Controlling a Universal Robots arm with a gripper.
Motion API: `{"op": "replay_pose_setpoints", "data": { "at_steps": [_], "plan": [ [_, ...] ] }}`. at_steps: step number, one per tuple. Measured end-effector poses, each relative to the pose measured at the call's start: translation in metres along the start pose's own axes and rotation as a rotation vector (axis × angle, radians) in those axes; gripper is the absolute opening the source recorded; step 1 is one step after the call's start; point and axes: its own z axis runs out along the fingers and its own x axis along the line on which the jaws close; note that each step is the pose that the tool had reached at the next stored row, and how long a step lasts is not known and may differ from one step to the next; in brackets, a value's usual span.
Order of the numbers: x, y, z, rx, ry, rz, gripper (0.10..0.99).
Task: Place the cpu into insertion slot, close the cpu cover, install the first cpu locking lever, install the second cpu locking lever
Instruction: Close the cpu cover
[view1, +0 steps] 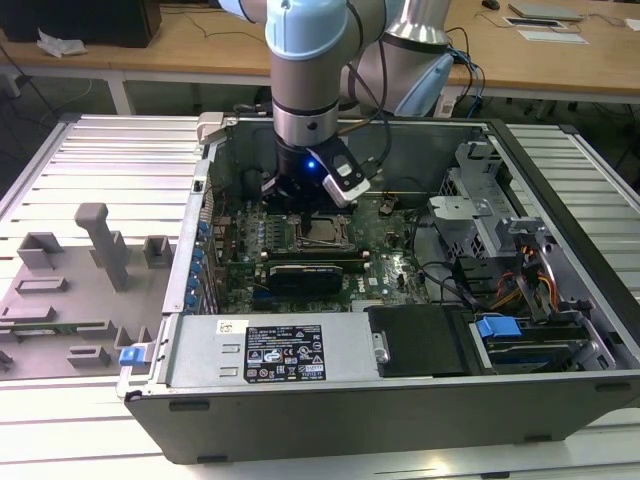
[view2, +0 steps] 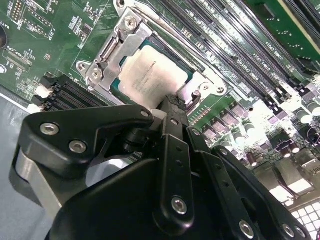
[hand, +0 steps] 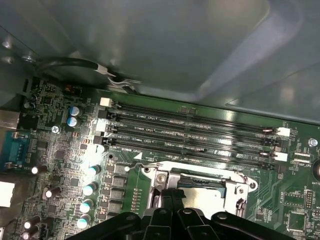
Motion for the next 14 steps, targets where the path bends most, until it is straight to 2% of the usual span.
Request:
{"op": "replay_pose_setpoints", "data": {
  "at_steps": [3, 6, 8, 14],
  "plan": [
    [0.0000, 0.0000, 0.0002, 0.000, -0.0001, 0.000, 0.106],
    [-0.0058, -0.0009, 0.0005, 0.000, -0.0002, 0.001, 0.106],
    [-0.0061, -0.0009, 0.0001, 0.000, -0.0002, 0.001, 0.106],
    [-0.0065, -0.0004, -0.0055, 0.000, -0.0004, 0.001, 0.106]
  ]
}}
